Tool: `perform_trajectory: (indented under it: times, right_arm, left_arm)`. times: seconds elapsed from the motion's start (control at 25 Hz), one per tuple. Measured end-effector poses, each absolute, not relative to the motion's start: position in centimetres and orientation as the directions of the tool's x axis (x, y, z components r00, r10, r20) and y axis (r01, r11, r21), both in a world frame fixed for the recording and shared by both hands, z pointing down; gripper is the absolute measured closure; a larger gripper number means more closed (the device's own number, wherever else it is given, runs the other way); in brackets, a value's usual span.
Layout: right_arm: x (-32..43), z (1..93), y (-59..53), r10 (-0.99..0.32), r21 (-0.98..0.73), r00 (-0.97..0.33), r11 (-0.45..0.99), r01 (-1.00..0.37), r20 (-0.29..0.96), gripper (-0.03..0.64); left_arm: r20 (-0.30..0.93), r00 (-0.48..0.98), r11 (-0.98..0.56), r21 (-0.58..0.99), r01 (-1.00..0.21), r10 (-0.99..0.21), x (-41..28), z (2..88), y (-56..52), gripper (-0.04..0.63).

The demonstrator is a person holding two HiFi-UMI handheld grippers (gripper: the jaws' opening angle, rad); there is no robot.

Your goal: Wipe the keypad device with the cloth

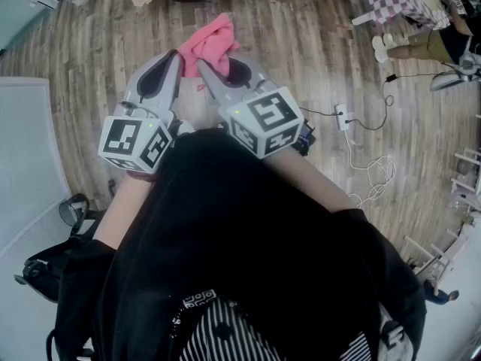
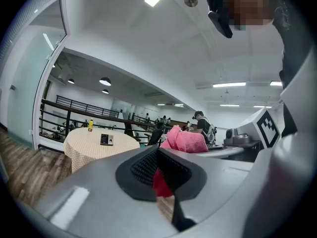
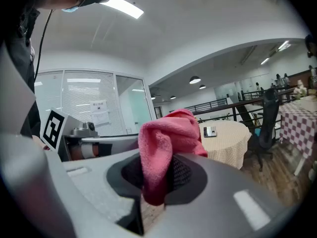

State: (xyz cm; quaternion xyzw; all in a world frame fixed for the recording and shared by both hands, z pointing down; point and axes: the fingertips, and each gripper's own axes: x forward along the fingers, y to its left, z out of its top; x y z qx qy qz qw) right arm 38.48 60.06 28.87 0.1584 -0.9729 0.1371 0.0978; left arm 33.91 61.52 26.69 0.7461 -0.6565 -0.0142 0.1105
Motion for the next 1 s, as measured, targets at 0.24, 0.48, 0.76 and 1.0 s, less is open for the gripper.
perform_trajectory:
  times: [0.24, 0.48, 0.76, 1.0]
  right_arm:
    - [40.2, 29.4, 60.2, -0.274, -0.227, -0.932, 0.917, -0.327, 0.236, 0.543]
    - [42.5, 29.3, 60.9, -0.268, -0.253, -0.940, 0.914, -0.317, 0.210, 0.542]
    - [42.6, 31.0, 61.7, -0.244, -0.289, -0.939, 0.906, -0.310, 0.243, 0.541]
    - [41.5, 31.8, 59.1, -0.284, -0.306, -0.921, 0.881, -0.361, 0.267, 0.541]
  left_arm:
    - [0.131, 0.141, -0.113, 0.206, -0.972, -0.981, 35.6, 27.6, 61.3, 0.606]
    - [0.136, 0.178, -0.152, 0.178, -0.972, -0.975, 38.5, 27.6, 61.0, 0.604]
    - [0.159, 0.170, -0.133, 0.220, -0.966, -0.972, 37.9, 28.9, 62.0, 0.603]
    - [0.186, 0.147, -0.109, 0.200, -0.974, -0.971, 36.4, 29.7, 59.9, 0.603]
